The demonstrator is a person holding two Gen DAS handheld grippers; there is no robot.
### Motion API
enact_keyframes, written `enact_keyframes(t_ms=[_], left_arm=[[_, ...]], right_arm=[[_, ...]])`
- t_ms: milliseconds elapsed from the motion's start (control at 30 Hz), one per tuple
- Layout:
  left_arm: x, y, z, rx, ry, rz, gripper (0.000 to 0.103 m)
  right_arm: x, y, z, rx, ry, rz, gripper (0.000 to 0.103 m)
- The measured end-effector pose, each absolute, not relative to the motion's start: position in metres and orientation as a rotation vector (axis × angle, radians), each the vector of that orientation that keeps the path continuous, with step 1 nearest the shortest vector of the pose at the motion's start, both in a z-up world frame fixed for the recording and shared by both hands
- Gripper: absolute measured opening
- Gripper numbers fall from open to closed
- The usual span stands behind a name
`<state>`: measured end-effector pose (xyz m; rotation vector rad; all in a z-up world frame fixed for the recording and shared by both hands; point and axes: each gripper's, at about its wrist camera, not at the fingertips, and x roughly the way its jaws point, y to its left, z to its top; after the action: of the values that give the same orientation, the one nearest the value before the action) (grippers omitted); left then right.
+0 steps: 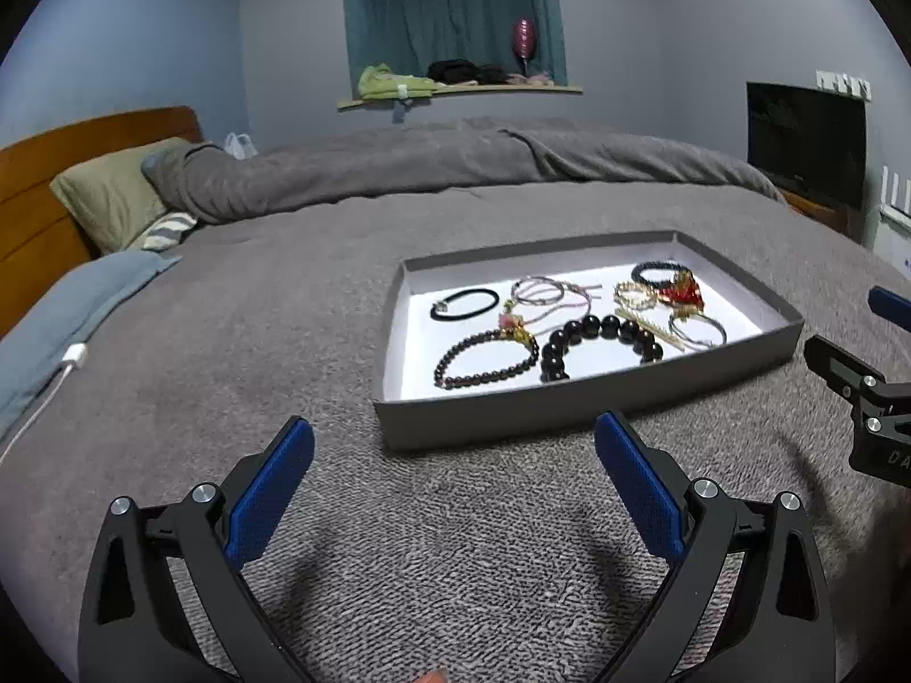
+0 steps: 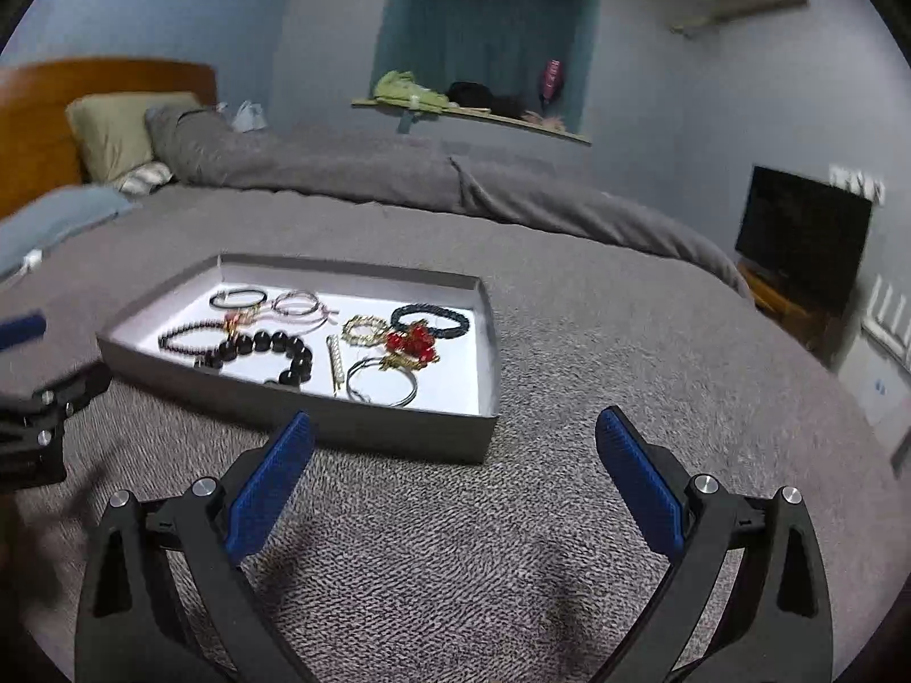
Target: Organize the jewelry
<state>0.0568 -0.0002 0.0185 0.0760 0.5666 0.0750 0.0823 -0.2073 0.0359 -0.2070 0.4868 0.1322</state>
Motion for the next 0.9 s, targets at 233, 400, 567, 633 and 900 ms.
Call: enact_keyframes(t_ms=[233, 400, 567, 633, 900], left_arm=[[0.0592, 0.0030, 0.0148, 0.057, 0.574, 0.067, 0.098], [0.0589, 0.0019, 0.0127, 0.063, 0.573, 0.076, 0.098], [0.0598, 0.0030, 0.0120, 0.059, 0.576, 0.077, 0.098], [0.0606, 0.0033, 0.0116, 0.059, 0.580, 0.079, 0.098], [0.0626, 0.0043, 0.0107, 0.055, 0.584, 0.081, 0.098]], right_arm=[[0.0859, -0.2126, 0.0340, -0.166, 0.501, 0.135, 0.098], [0.0856, -0.2123, 0.0333, -0.164, 0.502, 0.134, 0.098], [0.0870, -0.2159, 0.0331, -0.145, 0.510, 0.136, 0.098], [0.0877, -0.2164, 0.0328, -0.142, 0.512, 0.136, 0.098], [0.0886, -0.2169, 0.0318, -0.142, 0.518, 0.136, 0.098]])
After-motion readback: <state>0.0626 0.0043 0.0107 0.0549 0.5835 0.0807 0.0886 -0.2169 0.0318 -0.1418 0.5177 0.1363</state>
